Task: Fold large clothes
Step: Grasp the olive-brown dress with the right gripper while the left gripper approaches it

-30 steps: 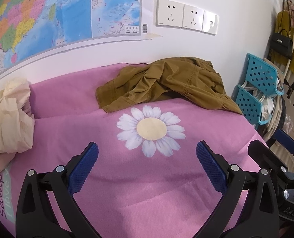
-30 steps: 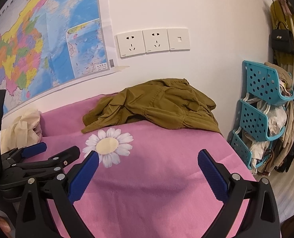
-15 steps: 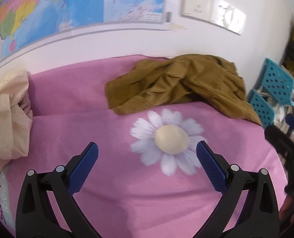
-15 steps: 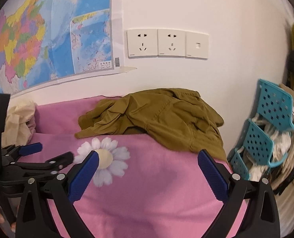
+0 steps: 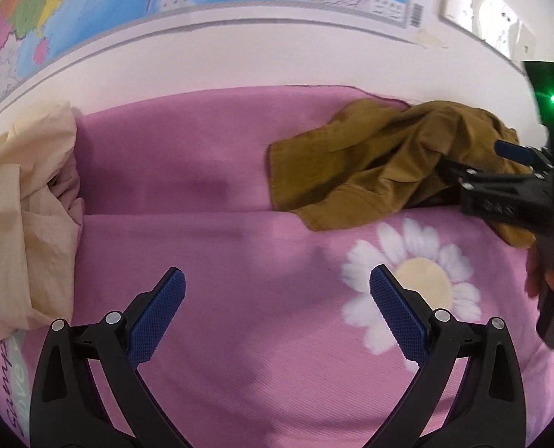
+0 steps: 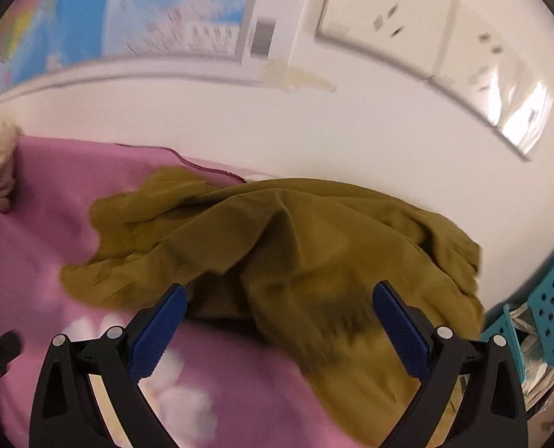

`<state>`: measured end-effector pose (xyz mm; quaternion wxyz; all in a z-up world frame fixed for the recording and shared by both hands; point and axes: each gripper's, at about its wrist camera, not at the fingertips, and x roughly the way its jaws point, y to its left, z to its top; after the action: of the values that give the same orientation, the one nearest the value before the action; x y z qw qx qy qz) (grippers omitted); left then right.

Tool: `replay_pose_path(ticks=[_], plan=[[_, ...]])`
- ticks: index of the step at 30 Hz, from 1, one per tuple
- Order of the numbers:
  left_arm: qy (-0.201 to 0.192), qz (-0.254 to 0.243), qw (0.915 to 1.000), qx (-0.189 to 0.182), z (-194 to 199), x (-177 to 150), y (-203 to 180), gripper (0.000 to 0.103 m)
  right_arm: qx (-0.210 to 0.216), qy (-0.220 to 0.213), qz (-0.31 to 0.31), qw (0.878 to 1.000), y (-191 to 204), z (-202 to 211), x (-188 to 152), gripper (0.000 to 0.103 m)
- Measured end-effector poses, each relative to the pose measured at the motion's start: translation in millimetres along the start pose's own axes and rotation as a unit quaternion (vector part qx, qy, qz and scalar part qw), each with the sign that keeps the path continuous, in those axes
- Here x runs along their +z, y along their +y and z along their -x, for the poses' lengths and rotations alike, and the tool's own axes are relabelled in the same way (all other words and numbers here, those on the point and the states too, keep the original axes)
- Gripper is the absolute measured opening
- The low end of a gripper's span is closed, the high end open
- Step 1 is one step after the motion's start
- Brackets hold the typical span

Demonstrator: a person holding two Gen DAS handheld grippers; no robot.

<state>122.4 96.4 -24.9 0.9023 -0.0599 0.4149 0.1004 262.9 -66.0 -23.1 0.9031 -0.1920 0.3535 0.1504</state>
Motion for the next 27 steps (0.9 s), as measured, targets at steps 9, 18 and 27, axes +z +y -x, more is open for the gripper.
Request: replay_pose_path(ticks=[9, 18, 27], plan=[[0.010, 0.002, 0.9999, 0.009, -20, 6, 15, 0.098, -0.008, -0.005, 0.109, 0.994, 32, -18, 15, 0.049], [0.004, 0.001, 0.9998, 0.020, -20, 9, 23, 0.098, 0.049, -0.074, 0.027, 0.996, -17, 83, 12, 0.009], [0.004, 0.002, 0.9996, 0.028, -21, 14, 25, 0.098, 0.019, -0.050, 0.166, 0.985, 2, 92, -20, 0.091]])
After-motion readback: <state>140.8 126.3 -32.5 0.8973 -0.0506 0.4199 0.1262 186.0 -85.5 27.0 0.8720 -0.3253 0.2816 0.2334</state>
